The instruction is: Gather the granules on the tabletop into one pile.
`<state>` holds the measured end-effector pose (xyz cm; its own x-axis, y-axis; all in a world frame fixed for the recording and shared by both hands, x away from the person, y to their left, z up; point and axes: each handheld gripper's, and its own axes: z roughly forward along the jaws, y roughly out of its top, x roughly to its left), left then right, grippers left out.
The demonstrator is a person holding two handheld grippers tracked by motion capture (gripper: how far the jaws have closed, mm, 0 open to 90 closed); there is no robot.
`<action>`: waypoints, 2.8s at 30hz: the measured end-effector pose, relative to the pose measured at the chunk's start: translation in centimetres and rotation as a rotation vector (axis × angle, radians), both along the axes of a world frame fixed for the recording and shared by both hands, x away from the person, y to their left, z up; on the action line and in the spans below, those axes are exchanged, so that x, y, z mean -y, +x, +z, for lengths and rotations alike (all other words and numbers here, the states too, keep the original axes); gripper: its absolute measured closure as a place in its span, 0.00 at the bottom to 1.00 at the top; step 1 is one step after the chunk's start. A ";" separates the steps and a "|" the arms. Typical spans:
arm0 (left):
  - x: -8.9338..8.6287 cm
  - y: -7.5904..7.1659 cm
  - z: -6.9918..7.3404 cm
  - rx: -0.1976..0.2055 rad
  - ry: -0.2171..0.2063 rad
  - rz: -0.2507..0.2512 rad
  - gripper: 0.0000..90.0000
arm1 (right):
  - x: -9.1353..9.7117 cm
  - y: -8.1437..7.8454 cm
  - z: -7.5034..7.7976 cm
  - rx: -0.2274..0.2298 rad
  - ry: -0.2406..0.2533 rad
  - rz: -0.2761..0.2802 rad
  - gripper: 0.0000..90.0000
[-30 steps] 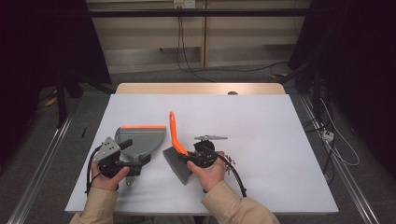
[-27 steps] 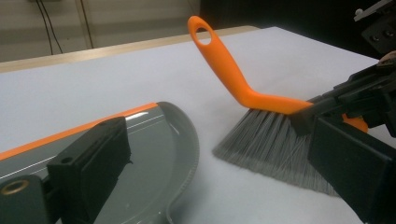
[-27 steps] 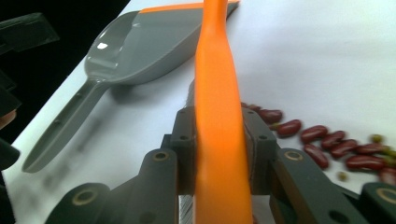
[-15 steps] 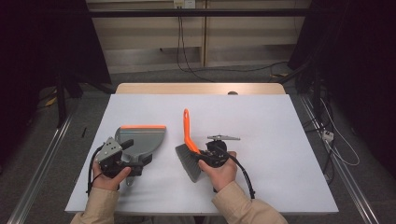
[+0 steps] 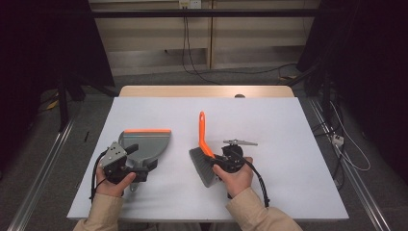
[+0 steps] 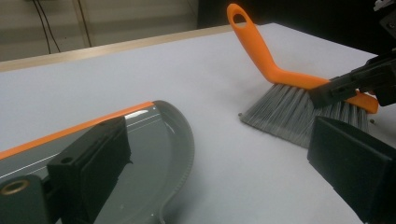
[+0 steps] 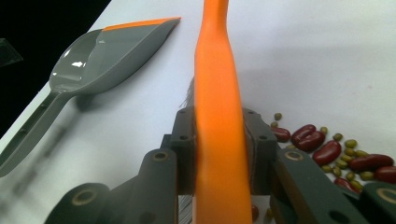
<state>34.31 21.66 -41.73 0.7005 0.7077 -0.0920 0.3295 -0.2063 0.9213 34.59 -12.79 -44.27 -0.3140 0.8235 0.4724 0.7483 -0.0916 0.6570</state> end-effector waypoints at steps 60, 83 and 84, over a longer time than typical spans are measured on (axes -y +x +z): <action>0.0 0.2 -0.2 -0.009 -0.015 -0.002 0.06 | -0.8 2.5 0.1 -0.052 0.043 -0.080 0.79; 0.4 0.1 0.0 -0.003 -0.005 -0.005 0.06 | 3.3 0.4 0.5 -0.041 0.018 -0.122 0.79; 0.4 0.1 0.0 -0.004 -0.006 -0.005 0.06 | 3.3 0.4 0.6 -0.046 0.033 -0.123 0.79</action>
